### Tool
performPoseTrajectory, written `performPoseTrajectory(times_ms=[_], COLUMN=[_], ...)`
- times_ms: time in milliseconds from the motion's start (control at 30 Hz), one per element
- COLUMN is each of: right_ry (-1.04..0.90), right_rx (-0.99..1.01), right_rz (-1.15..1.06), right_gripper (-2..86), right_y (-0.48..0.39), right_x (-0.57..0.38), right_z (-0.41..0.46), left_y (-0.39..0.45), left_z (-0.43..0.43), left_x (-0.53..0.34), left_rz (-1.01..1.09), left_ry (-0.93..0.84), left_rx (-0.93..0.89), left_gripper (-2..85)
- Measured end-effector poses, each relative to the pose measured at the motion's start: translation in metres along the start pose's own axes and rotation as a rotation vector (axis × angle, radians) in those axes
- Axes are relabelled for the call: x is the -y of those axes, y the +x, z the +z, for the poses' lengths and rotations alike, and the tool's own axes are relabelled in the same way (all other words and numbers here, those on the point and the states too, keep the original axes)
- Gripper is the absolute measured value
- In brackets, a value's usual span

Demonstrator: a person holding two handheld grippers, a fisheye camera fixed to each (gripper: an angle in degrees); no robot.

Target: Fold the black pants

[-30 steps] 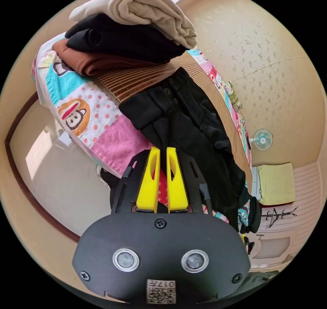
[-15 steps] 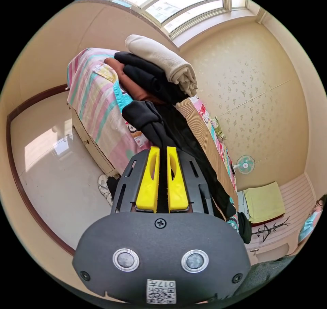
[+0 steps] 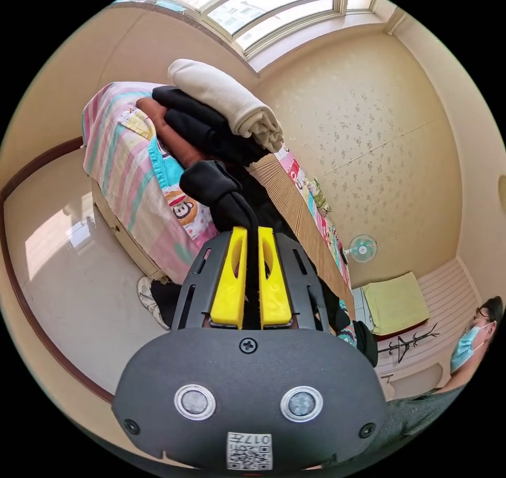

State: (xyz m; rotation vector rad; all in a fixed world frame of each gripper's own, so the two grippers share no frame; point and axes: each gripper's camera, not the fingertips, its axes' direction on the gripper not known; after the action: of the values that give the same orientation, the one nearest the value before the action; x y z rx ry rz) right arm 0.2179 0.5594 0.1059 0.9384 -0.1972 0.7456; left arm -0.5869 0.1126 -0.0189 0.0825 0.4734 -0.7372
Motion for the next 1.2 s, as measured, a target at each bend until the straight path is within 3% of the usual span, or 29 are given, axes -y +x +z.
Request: performPoseTrajectory(times_ms=[67, 133, 300, 433, 567, 633, 700, 800, 867, 1000, 1067, 1200], right_ry=[0.050, 0.107, 0.225, 0.243, 0.258, 0.269, 0.279, 0.240, 0.044, -0.254, -0.142, -0.264], right_rx=[0.171, 0.219, 0.102, 0.067, -0.244, -0.427, -0.480, -0.488, -0.550, -0.805, -0.765, -0.701], right_rz=[-0.103, -0.157, -0.129, -0.016, 0.043, 0.061, -0.055, -0.387, -0.568, -0.505, -0.555, -0.509], right_gripper=[-0.6, -0.6, -0.6, -0.1, 6.3, 13.9, 15.9, 12.0, 5.7, 2.1, 1.3, 0.8], right_y=[-0.030, -0.052, -0.100, -0.114, -0.132, -0.148, -0.172, -0.202, -0.195, -0.130, -0.113, -0.105], right_x=[-0.007, -0.010, 0.027, 0.147, 0.272, 0.287, 0.281, 0.250, 0.235, 0.221, 0.186, 0.152], right_z=[-0.036, -0.060, -0.081, -0.031, 0.057, 0.092, 0.126, 0.193, 0.260, 0.350, 0.344, 0.337], left_y=[0.003, 0.018, 0.056, 0.064, 0.056, 0.053, 0.064, 0.093, 0.100, 0.078, 0.066, 0.033], left_z=[-0.014, -0.032, -0.022, 0.073, 0.166, 0.185, 0.194, 0.229, 0.262, 0.307, 0.298, 0.267], left_x=[-0.003, -0.009, 0.003, 0.056, 0.096, 0.084, 0.068, 0.035, 0.014, -0.041, -0.059, -0.060], left_rz=[0.023, 0.083, 0.149, 0.069, 0.009, -0.049, 0.020, 0.259, 0.366, 0.482, 0.616, 0.681], left_ry=[0.022, 0.069, 0.137, 0.123, 0.100, 0.168, 0.169, 0.005, -0.188, -0.485, -0.481, -0.492], left_rx=[-0.069, -0.101, -0.036, -0.022, 0.089, 0.100, 0.077, 0.098, 0.150, 0.398, 0.421, 0.641], left_gripper=[4.0, 3.9, 3.8, 4.5, 8.5, 12.3, 14.1, 12.4, 9.3, 3.3, 0.6, -0.6])
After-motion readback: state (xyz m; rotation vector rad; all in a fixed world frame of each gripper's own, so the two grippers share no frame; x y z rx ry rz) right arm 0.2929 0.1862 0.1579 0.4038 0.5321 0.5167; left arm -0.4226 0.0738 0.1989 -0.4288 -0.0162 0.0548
